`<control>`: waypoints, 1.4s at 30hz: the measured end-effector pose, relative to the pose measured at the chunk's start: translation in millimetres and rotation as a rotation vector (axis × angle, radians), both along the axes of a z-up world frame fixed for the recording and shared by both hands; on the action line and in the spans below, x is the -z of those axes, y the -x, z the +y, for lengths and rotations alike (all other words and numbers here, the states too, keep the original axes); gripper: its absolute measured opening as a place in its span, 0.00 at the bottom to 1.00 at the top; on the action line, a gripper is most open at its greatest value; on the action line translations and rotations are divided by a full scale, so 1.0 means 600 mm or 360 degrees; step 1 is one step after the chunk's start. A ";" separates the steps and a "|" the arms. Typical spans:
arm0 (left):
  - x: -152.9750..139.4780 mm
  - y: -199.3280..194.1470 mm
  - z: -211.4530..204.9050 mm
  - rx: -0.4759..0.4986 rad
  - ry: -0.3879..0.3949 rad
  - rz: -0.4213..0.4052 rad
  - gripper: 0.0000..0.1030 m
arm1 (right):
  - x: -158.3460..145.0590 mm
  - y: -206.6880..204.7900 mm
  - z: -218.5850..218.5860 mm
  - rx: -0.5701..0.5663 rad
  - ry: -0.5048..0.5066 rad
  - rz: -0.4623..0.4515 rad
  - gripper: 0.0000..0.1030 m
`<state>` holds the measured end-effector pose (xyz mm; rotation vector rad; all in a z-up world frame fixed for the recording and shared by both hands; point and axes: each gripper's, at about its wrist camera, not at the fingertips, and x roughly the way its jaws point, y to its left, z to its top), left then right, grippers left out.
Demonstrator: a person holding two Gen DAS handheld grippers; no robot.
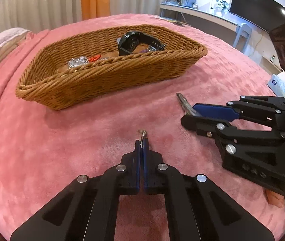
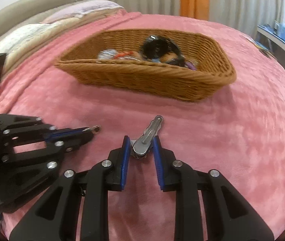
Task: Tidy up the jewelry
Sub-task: 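Carry the hair clip and small ring into the basket and open both tools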
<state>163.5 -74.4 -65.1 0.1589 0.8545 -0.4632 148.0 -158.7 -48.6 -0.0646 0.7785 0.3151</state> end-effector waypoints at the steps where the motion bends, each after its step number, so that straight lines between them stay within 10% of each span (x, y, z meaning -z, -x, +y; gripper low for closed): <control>1: -0.002 0.002 0.003 -0.0002 0.0017 -0.0012 0.00 | -0.004 0.007 0.001 -0.0024 -0.0004 -0.0030 0.20; 16: -0.074 0.051 0.039 -0.0014 0.0331 -0.0257 0.00 | -0.066 0.072 -0.005 -0.0109 -0.0121 -0.0346 0.20; 28: -0.238 0.015 0.057 -0.0140 0.0432 -0.0599 0.00 | -0.222 0.018 -0.002 -0.0079 -0.0119 -0.0569 0.20; 42: -0.131 -0.166 0.089 -0.0319 0.0525 -0.0317 0.00 | -0.159 -0.250 0.035 -0.0136 -0.0178 -0.0067 0.20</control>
